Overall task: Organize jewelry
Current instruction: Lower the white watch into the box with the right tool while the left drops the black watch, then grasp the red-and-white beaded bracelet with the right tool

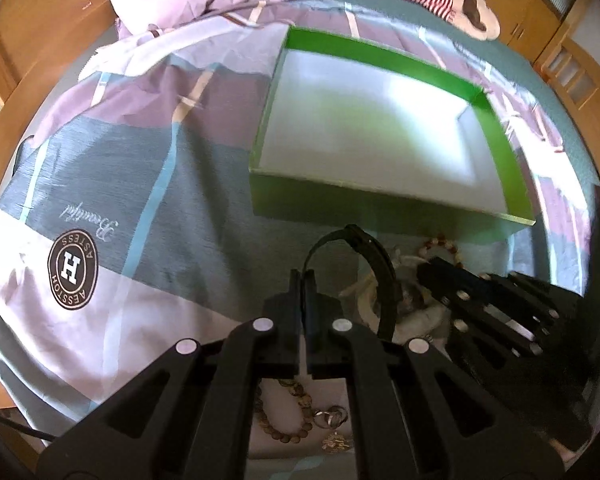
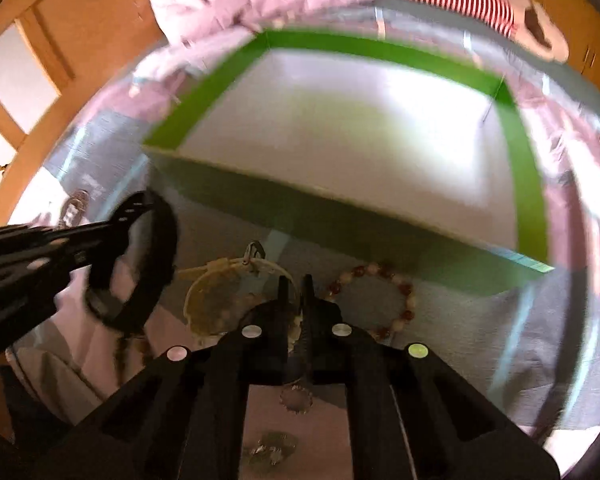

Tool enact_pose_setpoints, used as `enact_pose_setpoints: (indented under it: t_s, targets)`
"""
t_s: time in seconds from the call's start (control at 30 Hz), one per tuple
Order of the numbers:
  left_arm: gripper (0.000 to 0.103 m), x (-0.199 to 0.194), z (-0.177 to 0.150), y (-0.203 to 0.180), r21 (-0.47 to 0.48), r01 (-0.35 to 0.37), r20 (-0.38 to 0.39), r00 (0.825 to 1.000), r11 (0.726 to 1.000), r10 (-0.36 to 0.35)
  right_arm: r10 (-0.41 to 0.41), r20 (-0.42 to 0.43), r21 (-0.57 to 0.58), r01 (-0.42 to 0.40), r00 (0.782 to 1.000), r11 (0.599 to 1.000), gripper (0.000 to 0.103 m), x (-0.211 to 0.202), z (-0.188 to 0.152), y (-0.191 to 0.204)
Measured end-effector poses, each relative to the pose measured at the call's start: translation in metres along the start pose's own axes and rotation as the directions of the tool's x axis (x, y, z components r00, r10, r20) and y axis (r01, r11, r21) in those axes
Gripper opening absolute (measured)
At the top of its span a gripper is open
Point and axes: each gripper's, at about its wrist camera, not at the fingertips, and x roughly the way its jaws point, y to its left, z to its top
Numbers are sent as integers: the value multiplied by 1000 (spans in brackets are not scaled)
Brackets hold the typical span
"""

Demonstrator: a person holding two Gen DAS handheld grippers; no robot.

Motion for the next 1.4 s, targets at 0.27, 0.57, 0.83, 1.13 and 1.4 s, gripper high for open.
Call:
enact_pose_setpoints:
  t_s: [0.27, 0.57, 0.83, 1.13, 1.4]
  targets:
    - [2, -42, 57, -17, 73, 36, 186, 981, 997, -49, -84, 200, -14, 88, 976, 996, 6, -73, 50, -19]
    - [2, 20, 103, -18, 18, 39, 107, 993, 999, -40, -88, 122, 158, 69, 989, 985, 7, -8, 57, -75]
    - [21, 31, 87, -34, 78, -12, 81, 997, 997, 6, -11, 159, 126, -9, 987, 992, 44, -37, 45, -66]
    - [35, 18, 20, -37, 153, -21, -34, 999, 988, 27, 39, 17, 57, -40, 999, 998, 32, -33, -6, -54]
    - [35, 52, -1, -27, 120, -48, -146, 987, 992, 65, 17, -95, 81, -10, 995, 997, 31, 6, -17, -57]
